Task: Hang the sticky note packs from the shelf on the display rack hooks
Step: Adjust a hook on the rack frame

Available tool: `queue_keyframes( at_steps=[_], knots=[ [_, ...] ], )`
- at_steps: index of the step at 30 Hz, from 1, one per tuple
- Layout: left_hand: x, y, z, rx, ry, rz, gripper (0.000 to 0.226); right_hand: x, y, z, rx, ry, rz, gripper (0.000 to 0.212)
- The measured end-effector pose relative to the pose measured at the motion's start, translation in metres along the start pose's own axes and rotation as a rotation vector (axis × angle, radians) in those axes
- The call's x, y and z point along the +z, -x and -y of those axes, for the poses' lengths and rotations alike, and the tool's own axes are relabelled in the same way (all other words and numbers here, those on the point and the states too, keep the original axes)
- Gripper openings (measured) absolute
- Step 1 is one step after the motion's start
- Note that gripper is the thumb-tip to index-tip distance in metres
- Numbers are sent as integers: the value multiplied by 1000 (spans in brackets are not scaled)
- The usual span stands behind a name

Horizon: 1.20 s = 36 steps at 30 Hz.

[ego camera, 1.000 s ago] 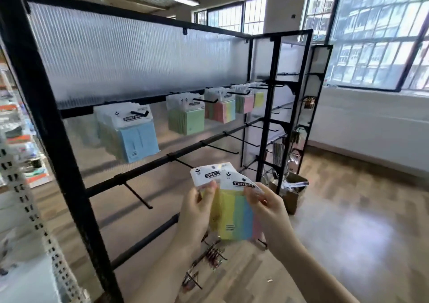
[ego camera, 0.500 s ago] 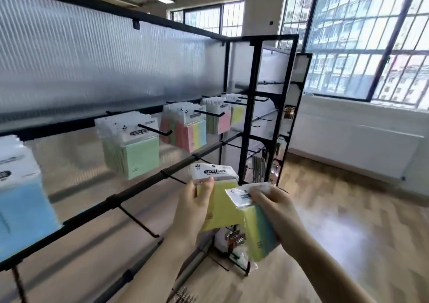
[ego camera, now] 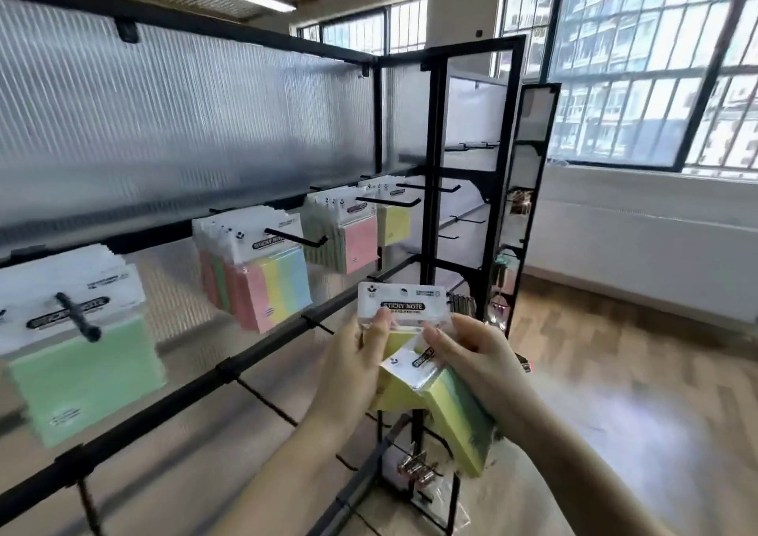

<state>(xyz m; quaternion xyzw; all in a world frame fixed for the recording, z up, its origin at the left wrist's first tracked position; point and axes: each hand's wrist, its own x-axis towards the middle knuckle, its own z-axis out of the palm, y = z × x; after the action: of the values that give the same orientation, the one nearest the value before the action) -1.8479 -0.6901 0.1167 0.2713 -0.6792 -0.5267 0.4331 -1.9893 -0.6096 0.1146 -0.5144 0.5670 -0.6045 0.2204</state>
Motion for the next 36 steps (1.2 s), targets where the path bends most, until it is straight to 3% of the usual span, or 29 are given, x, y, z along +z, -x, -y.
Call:
queue_keyframes(
  at_steps=[5,11,15,23,28,36],
  knots=[
    [48,-57,5,16,-22,-18,26,-45,-63,-24,-49,-81,10,22],
    [100,-130,2,32,-57,-111,44,-105,-144,-41,-99,-109,99,51],
    [128,-173,-5,88,-73,-213,41,-130,-189,-52,-147,-110,90,37],
    [152,-224,-9,216,-107,-382,72,-149,-244,-69,-178,-137,131,40],
    [156,-237,-6,215,-97,-459,24,-150,-268,-74,-166,-143,222,30],
    [149,-245,1,203,-137,-554,25,-142,-296,-79,-191,-141,347,25]
  ],
)
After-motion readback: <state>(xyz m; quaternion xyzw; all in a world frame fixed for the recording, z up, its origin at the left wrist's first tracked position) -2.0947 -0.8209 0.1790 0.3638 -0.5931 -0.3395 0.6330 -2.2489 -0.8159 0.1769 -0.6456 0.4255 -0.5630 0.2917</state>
